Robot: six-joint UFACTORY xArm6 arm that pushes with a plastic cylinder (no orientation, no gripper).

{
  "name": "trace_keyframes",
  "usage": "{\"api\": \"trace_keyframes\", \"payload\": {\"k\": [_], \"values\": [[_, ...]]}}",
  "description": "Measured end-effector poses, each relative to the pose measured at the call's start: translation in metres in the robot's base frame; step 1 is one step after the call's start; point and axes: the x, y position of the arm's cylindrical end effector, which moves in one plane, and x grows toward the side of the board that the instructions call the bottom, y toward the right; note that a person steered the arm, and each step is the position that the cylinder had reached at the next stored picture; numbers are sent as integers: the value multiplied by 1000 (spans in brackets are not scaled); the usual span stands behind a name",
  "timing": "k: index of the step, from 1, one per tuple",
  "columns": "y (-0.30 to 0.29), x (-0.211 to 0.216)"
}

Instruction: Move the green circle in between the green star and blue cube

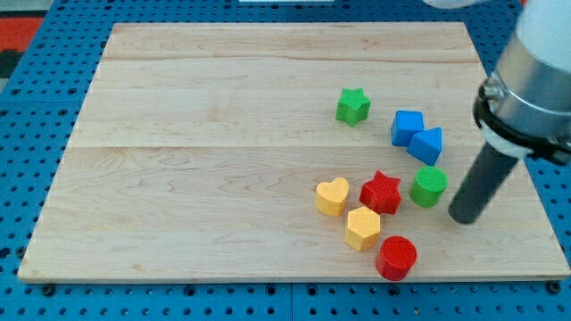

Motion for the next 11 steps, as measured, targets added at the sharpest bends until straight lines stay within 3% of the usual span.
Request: {"api": "trace_keyframes", "payload": {"k": [1,2,5,6,8,11], "values": [[-4,25],[-13,21],[-16,-125],[-16,-141],[-16,-133],[-16,-73]]}}
